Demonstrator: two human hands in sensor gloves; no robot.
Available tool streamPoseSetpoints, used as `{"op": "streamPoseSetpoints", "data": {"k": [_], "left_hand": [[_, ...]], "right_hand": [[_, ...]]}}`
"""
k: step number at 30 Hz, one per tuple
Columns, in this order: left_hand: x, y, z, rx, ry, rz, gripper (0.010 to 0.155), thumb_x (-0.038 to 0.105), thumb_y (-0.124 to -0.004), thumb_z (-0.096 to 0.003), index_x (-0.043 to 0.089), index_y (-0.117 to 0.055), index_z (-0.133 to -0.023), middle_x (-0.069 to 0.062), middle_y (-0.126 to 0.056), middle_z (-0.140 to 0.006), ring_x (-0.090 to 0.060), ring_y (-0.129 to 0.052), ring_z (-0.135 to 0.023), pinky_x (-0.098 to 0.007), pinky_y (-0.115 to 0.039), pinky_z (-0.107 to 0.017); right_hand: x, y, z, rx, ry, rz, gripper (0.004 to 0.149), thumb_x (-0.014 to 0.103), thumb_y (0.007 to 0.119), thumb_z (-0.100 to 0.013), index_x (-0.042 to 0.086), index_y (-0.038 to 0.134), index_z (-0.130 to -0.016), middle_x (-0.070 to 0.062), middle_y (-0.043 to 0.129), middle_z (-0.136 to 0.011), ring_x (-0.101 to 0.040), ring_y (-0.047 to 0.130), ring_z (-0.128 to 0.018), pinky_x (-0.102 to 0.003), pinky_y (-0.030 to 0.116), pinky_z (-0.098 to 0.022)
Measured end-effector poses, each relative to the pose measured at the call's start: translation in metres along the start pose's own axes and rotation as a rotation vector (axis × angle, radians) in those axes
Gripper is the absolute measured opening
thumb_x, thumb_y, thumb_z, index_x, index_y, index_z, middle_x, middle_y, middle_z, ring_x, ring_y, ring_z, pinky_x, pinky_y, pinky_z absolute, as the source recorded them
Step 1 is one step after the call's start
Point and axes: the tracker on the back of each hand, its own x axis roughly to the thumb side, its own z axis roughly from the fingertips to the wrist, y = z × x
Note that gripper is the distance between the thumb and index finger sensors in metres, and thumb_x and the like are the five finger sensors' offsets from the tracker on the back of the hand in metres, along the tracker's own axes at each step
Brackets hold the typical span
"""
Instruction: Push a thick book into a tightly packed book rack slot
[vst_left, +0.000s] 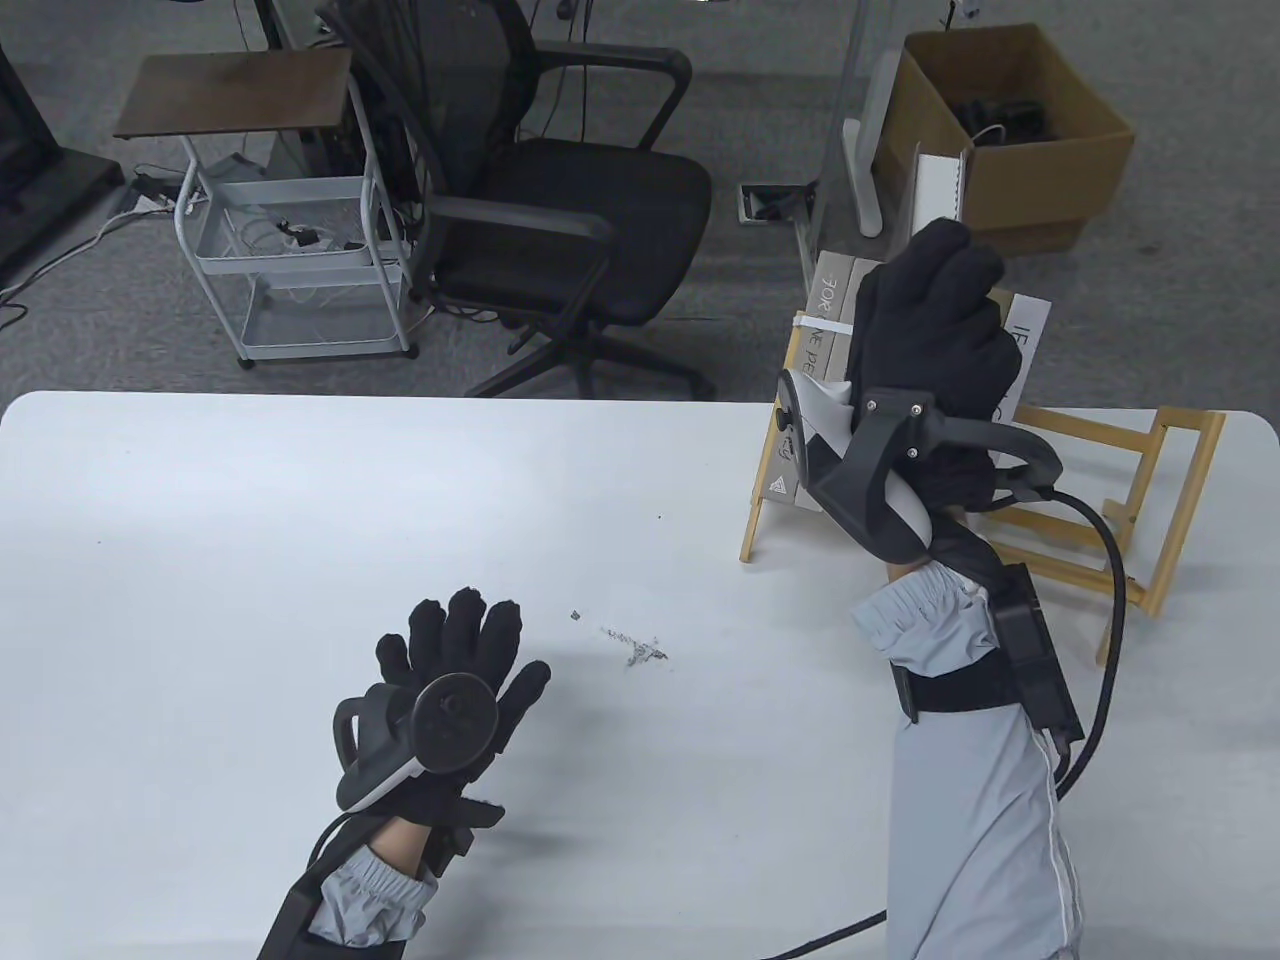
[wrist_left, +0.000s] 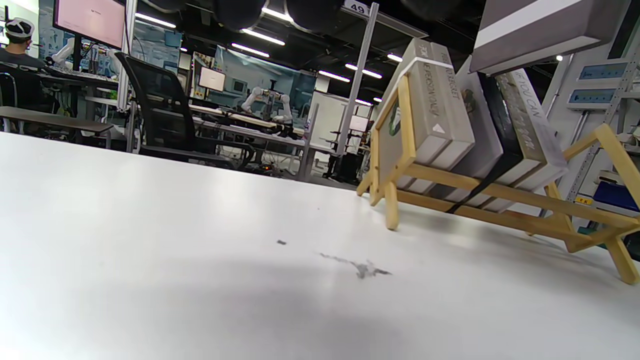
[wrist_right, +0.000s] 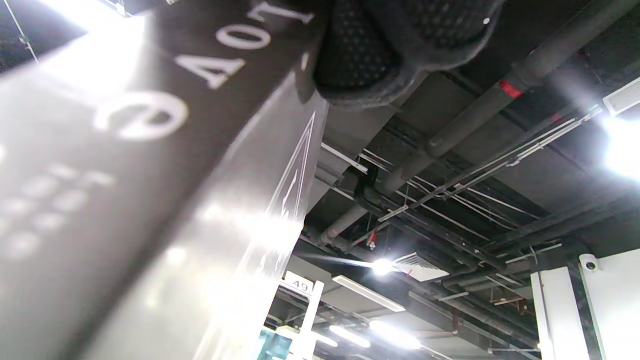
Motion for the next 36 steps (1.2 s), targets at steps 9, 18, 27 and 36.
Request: {"op": "streamPoseSetpoints", "data": {"k": [9,18,27,36], "left_hand": [[0.000,0.000,0.000,-0.002,0.003,-0.009,0.068,0.058,-0.051,-0.0709,0.017,-0.041,-0.124,-0.029,-0.036,-0.128,-0.065,-0.034,-0.111,-0.083,-0.031,-0.072],[-0.001,0.001,0.001,0.004,0.010,-0.005,0.068,0.058,-0.051,-0.0709,0.017,-0.041,-0.124,-0.029,-0.036,-0.128,-0.065,-0.034,-0.111,-0.083,-0.031,-0.072],[-0.003,0.002,0.001,0.008,0.024,-0.007,0.067,0.058,-0.051,-0.0710,0.017,-0.041,-0.124,-0.029,-0.036,-0.128,-0.065,-0.034,-0.111,-0.083,-0.032,-0.072],[-0.004,0.002,0.000,0.004,0.037,-0.018,0.067,0.058,-0.051,-0.0709,0.017,-0.041,-0.124,-0.029,-0.036,-0.128,-0.065,-0.034,-0.111,-0.083,-0.032,-0.072]], "right_hand": [[0.001,0.014,0.003,0.012,0.004,0.008,0.056,0.038,0.062,-0.068,-0.003,0.065,-0.106,-0.032,0.074,-0.092,-0.027,0.093,-0.050,-0.034,0.080,-0.040],[0.010,0.030,0.007,0.042,-0.003,0.018,0.056,0.038,0.063,-0.067,-0.003,0.065,-0.106,-0.032,0.074,-0.092,-0.027,0.093,-0.049,-0.033,0.081,-0.040],[0.017,0.064,0.015,0.113,0.011,0.025,0.057,0.039,0.063,-0.067,-0.003,0.066,-0.105,-0.032,0.074,-0.092,-0.027,0.094,-0.049,-0.033,0.081,-0.040],[0.022,0.109,0.028,0.196,0.027,0.036,0.059,0.040,0.064,-0.066,-0.003,0.064,-0.106,-0.032,0.071,-0.096,-0.027,0.095,-0.049,-0.033,0.083,-0.040]]}}
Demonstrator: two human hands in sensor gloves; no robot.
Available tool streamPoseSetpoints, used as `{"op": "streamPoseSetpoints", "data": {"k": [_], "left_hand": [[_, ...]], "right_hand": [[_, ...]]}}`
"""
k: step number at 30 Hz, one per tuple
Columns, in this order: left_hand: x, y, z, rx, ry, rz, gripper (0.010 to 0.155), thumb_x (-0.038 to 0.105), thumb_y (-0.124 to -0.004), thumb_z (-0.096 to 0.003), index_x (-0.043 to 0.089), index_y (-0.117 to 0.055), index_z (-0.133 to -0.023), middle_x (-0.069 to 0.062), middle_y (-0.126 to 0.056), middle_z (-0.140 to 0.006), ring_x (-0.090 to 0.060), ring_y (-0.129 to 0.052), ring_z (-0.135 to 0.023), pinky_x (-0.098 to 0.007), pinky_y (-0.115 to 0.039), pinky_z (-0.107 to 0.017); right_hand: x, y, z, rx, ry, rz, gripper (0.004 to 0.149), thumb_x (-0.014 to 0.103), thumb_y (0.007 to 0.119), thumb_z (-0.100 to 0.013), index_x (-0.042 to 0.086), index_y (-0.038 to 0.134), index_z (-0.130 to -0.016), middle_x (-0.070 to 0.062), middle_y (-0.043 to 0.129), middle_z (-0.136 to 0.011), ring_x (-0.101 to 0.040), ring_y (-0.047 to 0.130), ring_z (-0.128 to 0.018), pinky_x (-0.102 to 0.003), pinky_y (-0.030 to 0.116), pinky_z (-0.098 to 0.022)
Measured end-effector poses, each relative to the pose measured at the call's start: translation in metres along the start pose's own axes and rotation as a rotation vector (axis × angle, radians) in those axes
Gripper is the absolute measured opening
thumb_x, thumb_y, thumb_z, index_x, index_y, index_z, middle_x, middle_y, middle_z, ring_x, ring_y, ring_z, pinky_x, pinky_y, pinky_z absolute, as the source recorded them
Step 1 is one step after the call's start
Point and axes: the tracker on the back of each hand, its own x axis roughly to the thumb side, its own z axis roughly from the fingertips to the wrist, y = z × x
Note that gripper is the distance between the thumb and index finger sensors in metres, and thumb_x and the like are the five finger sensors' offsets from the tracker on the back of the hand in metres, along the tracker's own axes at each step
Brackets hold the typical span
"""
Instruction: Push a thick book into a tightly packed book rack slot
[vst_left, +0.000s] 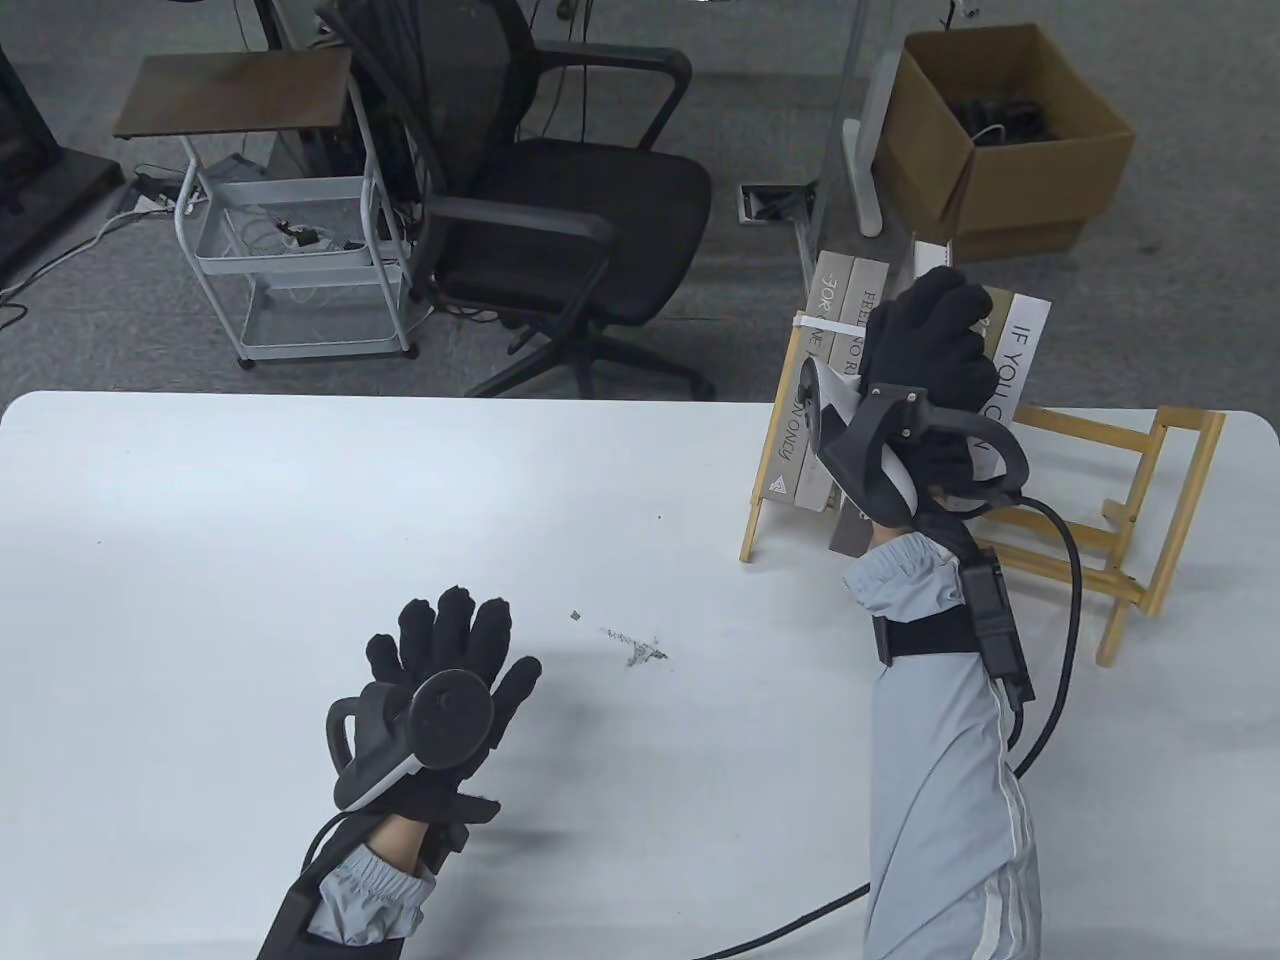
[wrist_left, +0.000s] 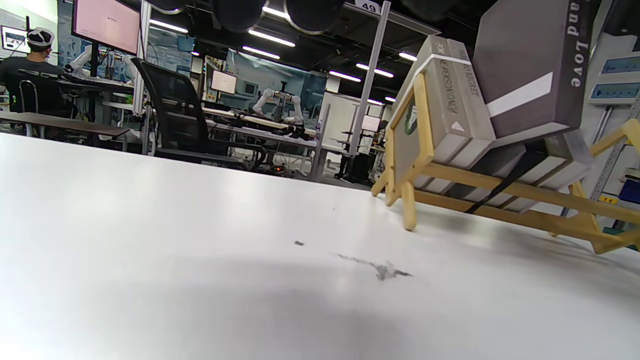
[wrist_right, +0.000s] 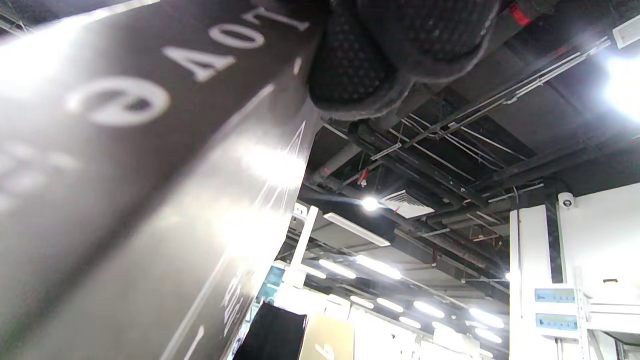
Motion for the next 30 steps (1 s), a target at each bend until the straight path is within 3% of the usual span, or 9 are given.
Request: {"op": "streamPoseSetpoints", "data": {"k": [9,18,20,22,30], "left_hand": [[-0.002,-0.001,-0.001,-0.006,0.016,-0.003,0.067,0.057,-0.051,-0.0709,0.017,-0.042,-0.124,-0.029,-0.036,-0.128,-0.064,-0.034,-0.111,-0.083,-0.032,-0.072],[-0.003,0.000,-0.001,-0.008,0.026,-0.004,0.067,0.057,-0.051,-0.0708,0.017,-0.042,-0.124,-0.029,-0.036,-0.128,-0.064,-0.034,-0.111,-0.083,-0.032,-0.072],[-0.003,0.001,-0.001,-0.005,0.025,0.001,0.067,0.057,-0.051,-0.0708,0.017,-0.042,-0.124,-0.029,-0.036,-0.128,-0.064,-0.034,-0.111,-0.083,-0.032,-0.072],[-0.003,0.001,0.000,-0.002,0.025,0.003,0.067,0.057,-0.051,-0.0708,0.017,-0.041,-0.124,-0.029,-0.036,-0.128,-0.064,-0.034,-0.111,-0.083,-0.032,-0.072],[-0.004,0.001,-0.001,0.005,0.027,0.005,0.067,0.057,-0.050,-0.0709,0.018,-0.042,-0.124,-0.029,-0.036,-0.128,-0.064,-0.034,-0.111,-0.083,-0.031,-0.072]], "right_hand": [[0.017,0.029,0.005,0.010,-0.047,0.031,0.062,0.041,0.065,-0.065,-0.002,0.056,-0.109,-0.032,0.065,-0.100,-0.028,0.095,-0.051,-0.035,0.083,-0.041],[0.027,0.051,0.004,0.027,-0.114,0.019,0.065,0.043,0.063,-0.063,0.000,0.053,-0.111,-0.030,0.062,-0.104,-0.034,0.092,-0.068,-0.042,0.081,-0.054],[0.028,0.058,0.004,0.072,-0.138,-0.031,0.066,0.041,0.060,-0.064,-0.001,0.050,-0.114,-0.031,0.060,-0.107,-0.038,0.089,-0.076,-0.047,0.077,-0.060],[0.028,0.064,0.004,0.124,-0.131,-0.083,0.063,0.036,0.050,-0.067,-0.001,0.045,-0.117,-0.033,0.054,-0.112,-0.044,0.082,-0.082,-0.052,0.072,-0.064],[0.020,0.077,-0.006,0.277,-0.109,-0.214,0.058,0.023,0.049,-0.068,0.005,0.033,-0.121,-0.029,0.040,-0.122,-0.057,0.059,-0.099,-0.069,0.051,-0.072]]}}
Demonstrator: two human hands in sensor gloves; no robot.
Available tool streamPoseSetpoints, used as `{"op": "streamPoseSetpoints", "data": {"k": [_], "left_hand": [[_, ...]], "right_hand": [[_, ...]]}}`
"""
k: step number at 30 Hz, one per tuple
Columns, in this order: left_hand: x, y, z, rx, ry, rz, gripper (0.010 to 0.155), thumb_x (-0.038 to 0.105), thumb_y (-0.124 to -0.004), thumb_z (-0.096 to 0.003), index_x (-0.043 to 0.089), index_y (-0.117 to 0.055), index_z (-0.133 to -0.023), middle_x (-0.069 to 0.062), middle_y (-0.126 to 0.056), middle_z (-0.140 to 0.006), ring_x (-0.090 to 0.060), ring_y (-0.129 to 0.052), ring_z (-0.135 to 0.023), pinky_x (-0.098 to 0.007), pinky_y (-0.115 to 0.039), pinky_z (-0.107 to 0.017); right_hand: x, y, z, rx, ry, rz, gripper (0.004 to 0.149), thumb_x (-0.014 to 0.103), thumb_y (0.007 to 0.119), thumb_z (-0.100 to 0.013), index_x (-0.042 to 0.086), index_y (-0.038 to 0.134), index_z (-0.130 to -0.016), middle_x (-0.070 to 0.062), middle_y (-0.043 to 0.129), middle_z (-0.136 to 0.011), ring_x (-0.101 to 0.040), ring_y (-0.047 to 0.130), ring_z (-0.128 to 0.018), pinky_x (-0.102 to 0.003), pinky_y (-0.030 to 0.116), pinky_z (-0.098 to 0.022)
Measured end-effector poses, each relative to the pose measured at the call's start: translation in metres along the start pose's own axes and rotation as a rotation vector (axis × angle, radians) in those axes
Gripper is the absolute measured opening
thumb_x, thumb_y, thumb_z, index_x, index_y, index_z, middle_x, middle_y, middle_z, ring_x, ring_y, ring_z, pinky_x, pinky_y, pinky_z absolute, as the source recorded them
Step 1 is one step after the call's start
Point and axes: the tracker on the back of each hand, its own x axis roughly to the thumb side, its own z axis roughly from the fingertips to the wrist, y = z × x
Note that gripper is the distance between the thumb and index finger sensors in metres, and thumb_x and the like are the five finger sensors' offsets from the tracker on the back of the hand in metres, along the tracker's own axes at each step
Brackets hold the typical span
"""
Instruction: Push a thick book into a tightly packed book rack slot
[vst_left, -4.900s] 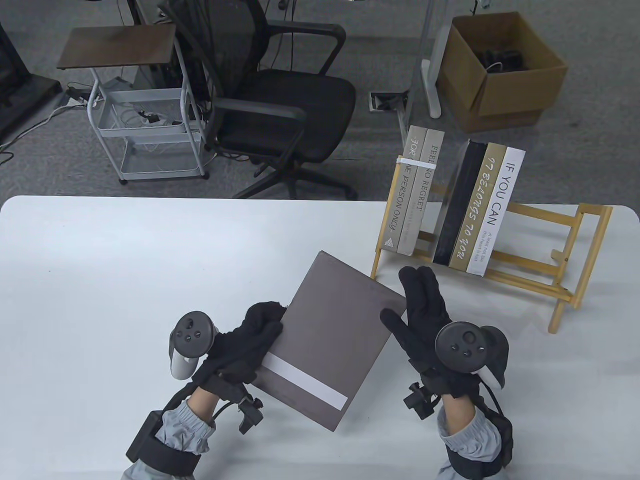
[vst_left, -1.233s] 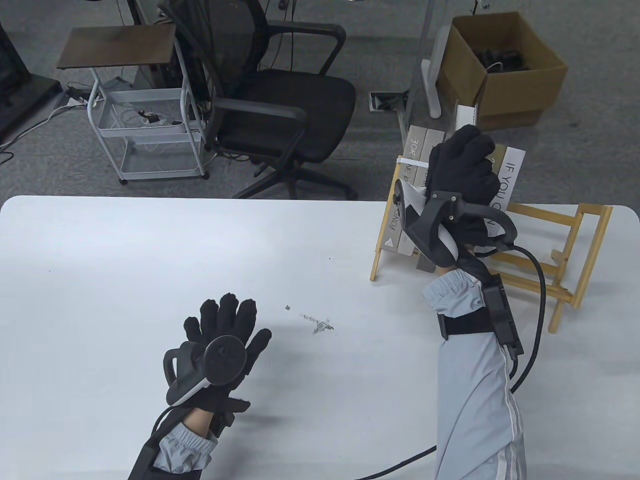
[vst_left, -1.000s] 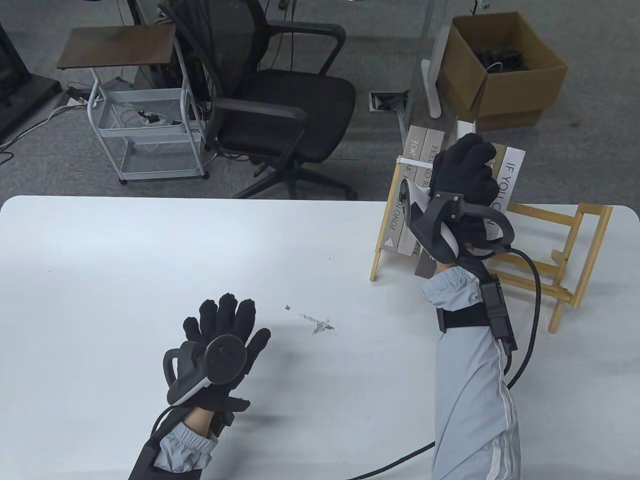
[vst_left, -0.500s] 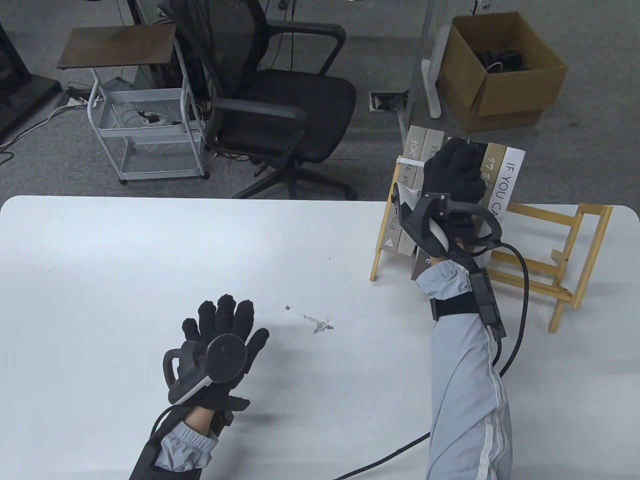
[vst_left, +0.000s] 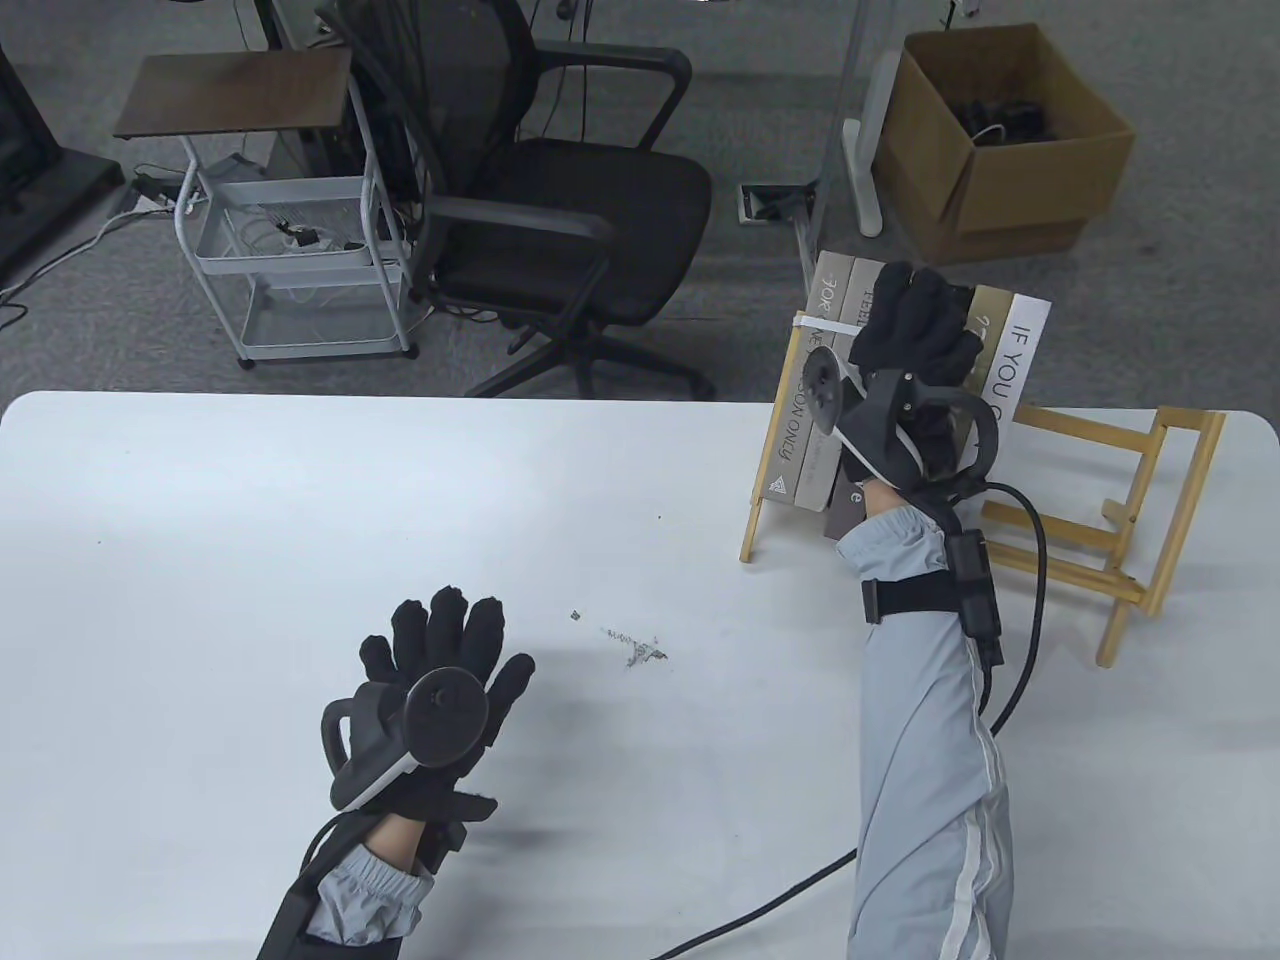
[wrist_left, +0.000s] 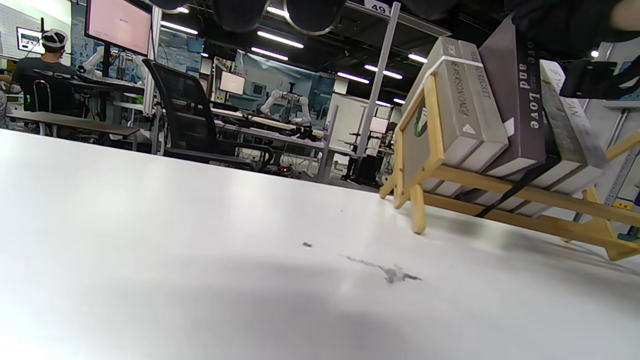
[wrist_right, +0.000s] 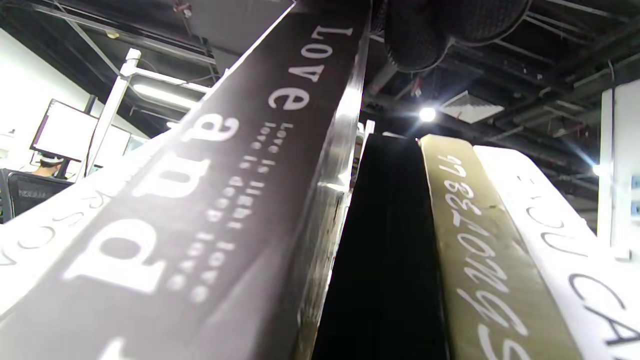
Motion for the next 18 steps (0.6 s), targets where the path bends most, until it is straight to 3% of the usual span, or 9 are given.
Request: {"op": "streamPoseSetpoints", "data": {"k": [6,18], "left_hand": [[-0.003,0.002,0.001,0.016,0.008,0.004,0.067,0.058,-0.050,-0.0709,0.018,-0.041,-0.124,-0.028,-0.036,-0.128,-0.064,-0.034,-0.111,-0.083,-0.031,-0.072],[-0.004,0.003,0.001,0.015,0.022,-0.007,0.067,0.057,-0.050,-0.0709,0.018,-0.042,-0.124,-0.029,-0.037,-0.128,-0.064,-0.034,-0.111,-0.083,-0.032,-0.072]], "right_hand": [[-0.005,0.010,-0.011,0.078,0.017,0.010,0.059,0.022,0.052,-0.068,0.011,0.027,-0.121,-0.022,0.034,-0.126,-0.062,0.046,-0.103,-0.074,0.040,-0.072],[-0.001,0.029,-0.030,0.135,0.050,0.025,0.061,0.025,0.053,-0.068,0.014,0.025,-0.121,-0.018,0.033,-0.129,-0.062,0.044,-0.104,-0.075,0.039,-0.072]]}}
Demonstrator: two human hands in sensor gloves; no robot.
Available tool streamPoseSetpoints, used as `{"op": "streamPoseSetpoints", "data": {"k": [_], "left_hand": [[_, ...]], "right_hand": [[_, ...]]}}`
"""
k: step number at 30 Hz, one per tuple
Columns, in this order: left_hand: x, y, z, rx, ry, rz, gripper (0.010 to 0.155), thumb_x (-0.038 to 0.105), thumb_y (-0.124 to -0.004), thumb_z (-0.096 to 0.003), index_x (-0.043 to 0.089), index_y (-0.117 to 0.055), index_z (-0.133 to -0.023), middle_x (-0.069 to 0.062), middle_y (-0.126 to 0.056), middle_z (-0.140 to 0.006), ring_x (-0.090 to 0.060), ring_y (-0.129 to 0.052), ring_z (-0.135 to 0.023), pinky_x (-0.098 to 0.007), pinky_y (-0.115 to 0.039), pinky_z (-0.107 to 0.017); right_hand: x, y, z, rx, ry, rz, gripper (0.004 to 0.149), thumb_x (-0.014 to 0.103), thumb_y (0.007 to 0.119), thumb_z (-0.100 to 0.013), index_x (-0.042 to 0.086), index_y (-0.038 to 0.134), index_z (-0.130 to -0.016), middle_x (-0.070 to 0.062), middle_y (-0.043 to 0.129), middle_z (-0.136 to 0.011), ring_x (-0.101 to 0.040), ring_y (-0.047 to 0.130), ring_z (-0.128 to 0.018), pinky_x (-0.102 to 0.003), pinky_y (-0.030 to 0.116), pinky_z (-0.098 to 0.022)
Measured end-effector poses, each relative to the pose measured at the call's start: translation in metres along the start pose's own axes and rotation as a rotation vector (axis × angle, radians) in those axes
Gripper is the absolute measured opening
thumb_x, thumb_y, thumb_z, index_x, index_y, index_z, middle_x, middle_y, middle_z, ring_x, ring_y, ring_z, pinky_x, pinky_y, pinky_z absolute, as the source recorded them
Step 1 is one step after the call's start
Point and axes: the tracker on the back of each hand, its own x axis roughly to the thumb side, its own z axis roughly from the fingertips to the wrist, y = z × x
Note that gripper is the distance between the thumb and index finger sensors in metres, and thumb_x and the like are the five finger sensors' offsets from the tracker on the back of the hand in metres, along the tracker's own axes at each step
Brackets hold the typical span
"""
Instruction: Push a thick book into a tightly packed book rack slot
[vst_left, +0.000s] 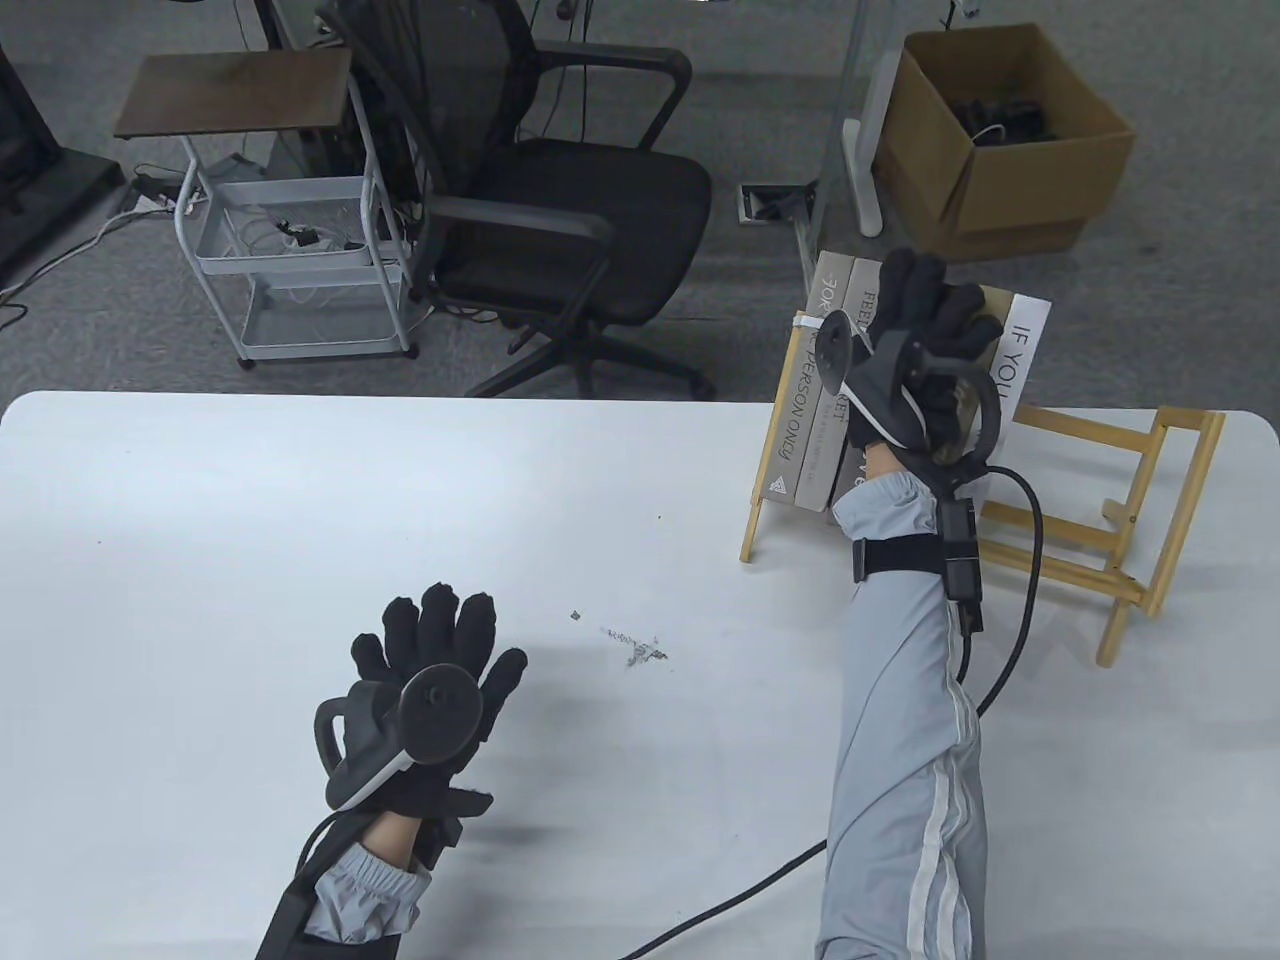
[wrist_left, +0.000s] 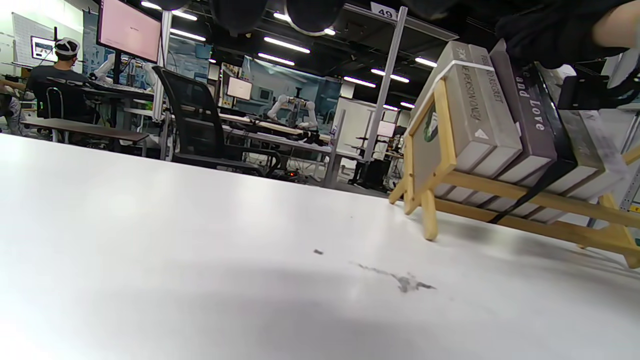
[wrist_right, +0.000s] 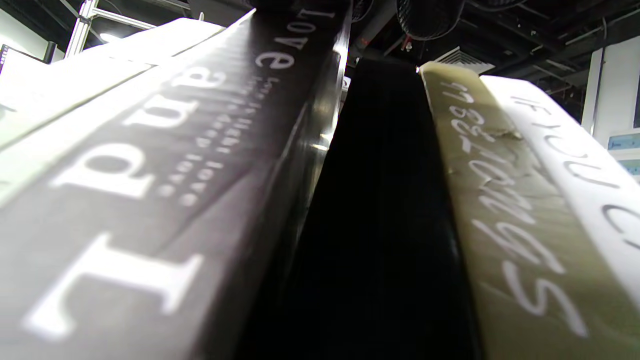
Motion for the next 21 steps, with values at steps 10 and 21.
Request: {"op": "streamPoseSetpoints", "data": {"k": [10,21], "left_hand": [[0.000,0.000,-0.001,-0.001,0.009,-0.011,0.067,0.057,-0.050,-0.0708,0.017,-0.042,-0.124,-0.029,-0.036,-0.128,-0.064,-0.034,-0.111,-0.083,-0.032,-0.072],[-0.001,-0.002,-0.002,-0.005,0.012,-0.013,0.067,0.057,-0.050,-0.0708,0.018,-0.042,-0.124,-0.029,-0.037,-0.128,-0.064,-0.034,-0.111,-0.083,-0.032,-0.072]], "right_hand": [[-0.003,0.012,-0.009,0.039,0.011,-0.028,0.061,0.027,0.052,-0.068,0.016,0.024,-0.122,-0.016,0.031,-0.131,-0.061,0.036,-0.103,-0.074,0.034,-0.072],[-0.001,0.018,-0.011,0.037,0.006,-0.016,0.060,0.026,0.048,-0.068,0.014,0.023,-0.122,-0.017,0.028,-0.131,-0.059,0.029,-0.104,-0.074,0.029,-0.072]]}}
